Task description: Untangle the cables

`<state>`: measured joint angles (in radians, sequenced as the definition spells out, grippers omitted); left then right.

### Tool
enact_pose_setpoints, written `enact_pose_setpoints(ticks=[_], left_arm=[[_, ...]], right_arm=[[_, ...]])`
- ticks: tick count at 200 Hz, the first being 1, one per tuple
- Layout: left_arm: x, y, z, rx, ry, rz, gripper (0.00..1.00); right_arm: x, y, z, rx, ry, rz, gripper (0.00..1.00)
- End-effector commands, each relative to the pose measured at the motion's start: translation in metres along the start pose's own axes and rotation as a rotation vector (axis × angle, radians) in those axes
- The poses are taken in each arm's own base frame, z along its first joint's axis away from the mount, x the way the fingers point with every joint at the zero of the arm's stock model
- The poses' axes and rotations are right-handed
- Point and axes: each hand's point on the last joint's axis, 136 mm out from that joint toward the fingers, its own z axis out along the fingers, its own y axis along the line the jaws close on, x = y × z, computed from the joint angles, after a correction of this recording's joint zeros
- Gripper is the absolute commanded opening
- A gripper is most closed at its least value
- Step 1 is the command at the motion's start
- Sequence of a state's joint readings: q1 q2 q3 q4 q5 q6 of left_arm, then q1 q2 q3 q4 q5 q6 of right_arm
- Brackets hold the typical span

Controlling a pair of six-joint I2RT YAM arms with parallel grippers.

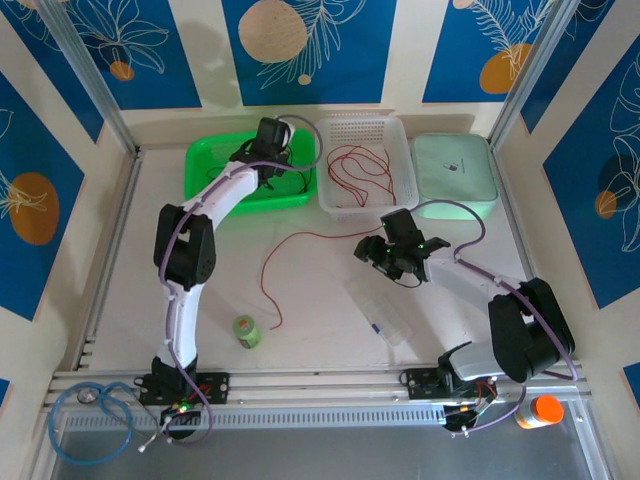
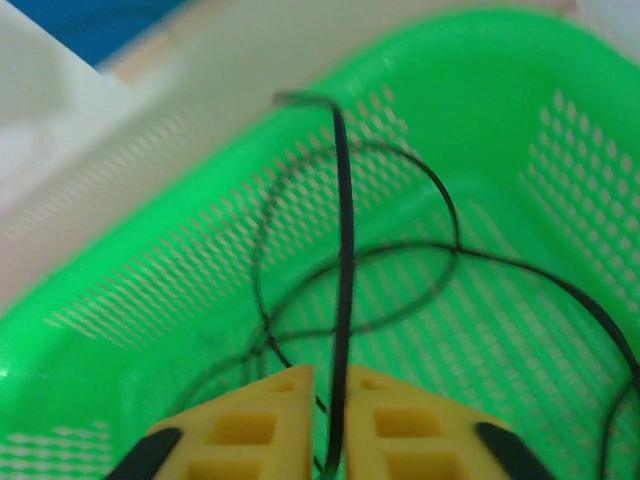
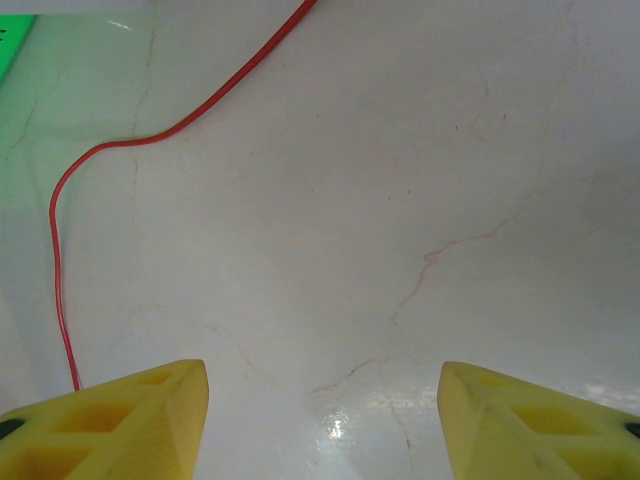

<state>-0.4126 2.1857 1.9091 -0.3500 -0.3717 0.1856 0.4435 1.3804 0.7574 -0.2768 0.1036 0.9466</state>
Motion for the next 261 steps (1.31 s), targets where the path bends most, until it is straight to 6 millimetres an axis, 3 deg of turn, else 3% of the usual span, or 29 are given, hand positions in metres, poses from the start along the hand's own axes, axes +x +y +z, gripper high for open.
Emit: enact_pose_setpoints(ticks=[1,30,58,90,133,158,181,228,261], left_arm=[[-0.003,-0.009,-0.012,0.094,0.001,-0.055,0.2],[0.017,-0.013,0.009,0.115,0.073,-0.078,0.22],[0.015,-0.008,0.004,0.137,0.068,-0.132,0.44],[-0.006,0.011,-0.022,0.114,0.016,-0.162,0.62],[-0.025,0.07,-0.075,-0.008,-0.012,-0.268,0.72],[-0.019,0.1,-0.103,-0.069,0.011,-0.327,0.74],[-0.009,0.114,-0.125,-0.083,0.031,-0.383,0.75],[0.009,0.118,-0.166,-0.065,0.024,-0.454,0.77],[0.017,0.121,-0.184,-0.067,0.026,-0.459,0.78]], right_arm=[[-0.005,0.012,-0.004,-0.017,0.011,-0.017,0.63],[0.005,0.041,-0.011,0.029,0.054,-0.188,0.63],[0.024,0.075,-0.008,0.105,0.116,-0.394,0.62],[0.047,0.111,0.007,0.17,0.17,-0.611,0.61],[0.094,0.15,0.036,0.115,0.272,-0.868,0.58],[0.128,0.162,0.048,0.091,0.339,-1.022,0.56],[0.155,0.162,0.056,0.099,0.399,-1.106,0.55],[0.188,0.17,0.067,0.069,0.498,-1.061,0.54],[0.209,0.176,0.076,0.077,0.563,-1.019,0.52]])
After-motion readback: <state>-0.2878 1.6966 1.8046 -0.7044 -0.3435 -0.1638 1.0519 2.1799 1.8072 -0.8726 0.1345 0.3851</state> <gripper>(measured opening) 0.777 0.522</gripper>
